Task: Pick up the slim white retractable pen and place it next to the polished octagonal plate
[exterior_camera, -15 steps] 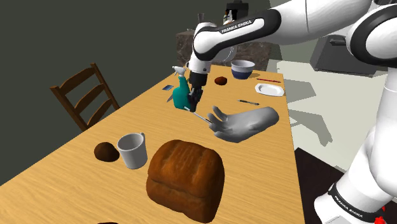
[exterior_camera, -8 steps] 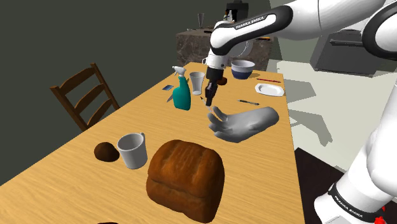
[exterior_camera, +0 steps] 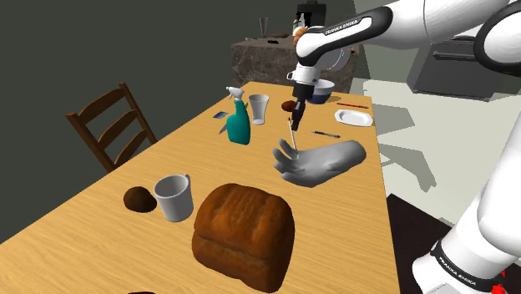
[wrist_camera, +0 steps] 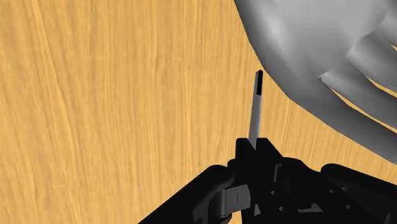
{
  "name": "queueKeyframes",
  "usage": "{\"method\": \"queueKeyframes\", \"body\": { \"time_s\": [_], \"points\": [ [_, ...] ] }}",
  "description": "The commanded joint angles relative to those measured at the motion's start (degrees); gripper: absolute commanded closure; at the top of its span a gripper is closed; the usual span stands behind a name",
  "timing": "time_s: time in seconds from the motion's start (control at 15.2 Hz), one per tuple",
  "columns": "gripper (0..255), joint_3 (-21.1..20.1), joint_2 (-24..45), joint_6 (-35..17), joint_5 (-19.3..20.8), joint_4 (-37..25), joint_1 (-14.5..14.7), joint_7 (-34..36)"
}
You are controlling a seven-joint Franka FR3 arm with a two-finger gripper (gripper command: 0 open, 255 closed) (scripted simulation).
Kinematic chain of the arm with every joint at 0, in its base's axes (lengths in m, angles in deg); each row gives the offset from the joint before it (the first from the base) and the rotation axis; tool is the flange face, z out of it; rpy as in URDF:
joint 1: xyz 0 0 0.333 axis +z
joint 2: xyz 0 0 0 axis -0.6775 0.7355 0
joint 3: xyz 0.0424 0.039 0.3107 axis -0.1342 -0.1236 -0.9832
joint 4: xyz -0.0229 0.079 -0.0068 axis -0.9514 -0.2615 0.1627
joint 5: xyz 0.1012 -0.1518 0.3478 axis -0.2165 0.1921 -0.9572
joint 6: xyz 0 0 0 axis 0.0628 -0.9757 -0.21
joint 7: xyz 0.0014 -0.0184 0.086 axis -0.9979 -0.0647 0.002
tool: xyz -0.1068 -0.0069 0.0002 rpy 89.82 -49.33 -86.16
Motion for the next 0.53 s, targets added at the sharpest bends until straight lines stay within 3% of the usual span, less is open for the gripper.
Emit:
{"method": "queueKeyframes", "body": {
  "time_s": [0.0, 0.46],
  "points": [
    [255, 1.14, -0.03, 0.71, 0.14, 0.06, -1.58, -2.63],
    [255, 4.89, 2.15, 4.14, 0.6, -3.26, -6.99, -10.97]
  ]
}}
